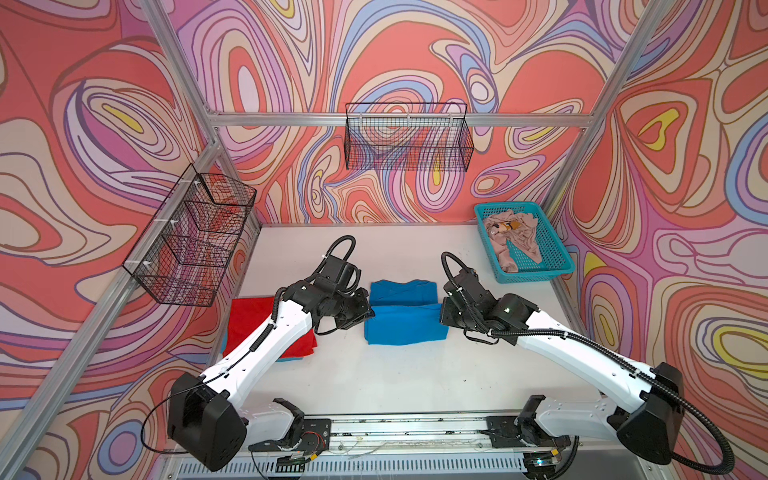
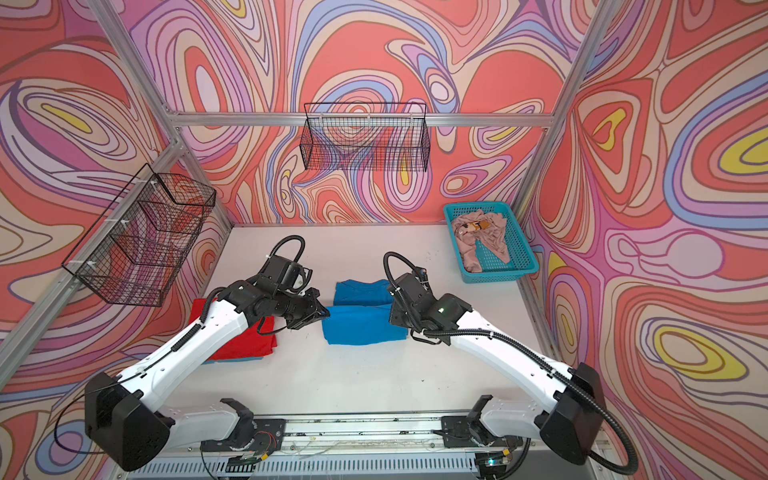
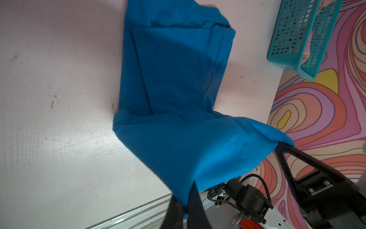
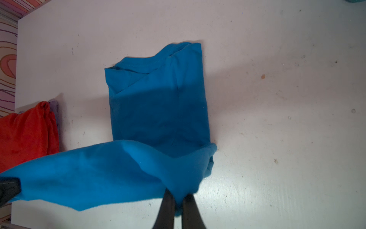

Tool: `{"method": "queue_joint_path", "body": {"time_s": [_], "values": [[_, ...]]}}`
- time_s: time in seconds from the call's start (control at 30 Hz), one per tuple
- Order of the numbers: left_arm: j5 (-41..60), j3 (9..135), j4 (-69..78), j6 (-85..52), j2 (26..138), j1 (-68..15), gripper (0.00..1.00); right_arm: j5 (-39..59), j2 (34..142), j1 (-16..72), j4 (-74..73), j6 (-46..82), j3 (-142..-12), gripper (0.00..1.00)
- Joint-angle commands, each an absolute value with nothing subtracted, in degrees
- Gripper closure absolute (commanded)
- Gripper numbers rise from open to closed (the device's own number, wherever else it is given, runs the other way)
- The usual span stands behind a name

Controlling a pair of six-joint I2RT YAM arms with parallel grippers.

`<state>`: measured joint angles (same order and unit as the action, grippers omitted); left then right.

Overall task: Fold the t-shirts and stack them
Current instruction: 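Lift and fold the near edge over toward the far end with both grippers, then lay the folded edge down on the blue shirt and release with both grippers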

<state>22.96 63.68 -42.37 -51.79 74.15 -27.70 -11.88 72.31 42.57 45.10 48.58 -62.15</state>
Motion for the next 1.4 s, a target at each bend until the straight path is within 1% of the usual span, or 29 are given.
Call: {"method": "queue_joint_path", "body": {"time_s": [0.0, 0.63, 1.03, 1.37], "values": [[23.5, 65.7, -41.2, -50.3, 75.7, -26.7, 1.00, -10.5, 73.5, 40.7, 43.1, 45.9, -64.2, 1.00], [25.1, 72.8, -40.2, -47.4, 86.7, -21.8, 1.00, -2.2, 83.2, 33.0, 35.1, 40.1, -68.4, 1.00], [25.9, 77.0, -38.0, -47.2, 94.6, -19.6, 1.00, 0.7, 89.8, 29.6, 30.7, 38.0, -70.7, 1.00], [25.4, 81.7, -37.6, -46.1, 102.2, -18.2, 1.00, 4.3, 95.5, 26.4, 25.5, 37.0, -70.0, 1.00]]}}
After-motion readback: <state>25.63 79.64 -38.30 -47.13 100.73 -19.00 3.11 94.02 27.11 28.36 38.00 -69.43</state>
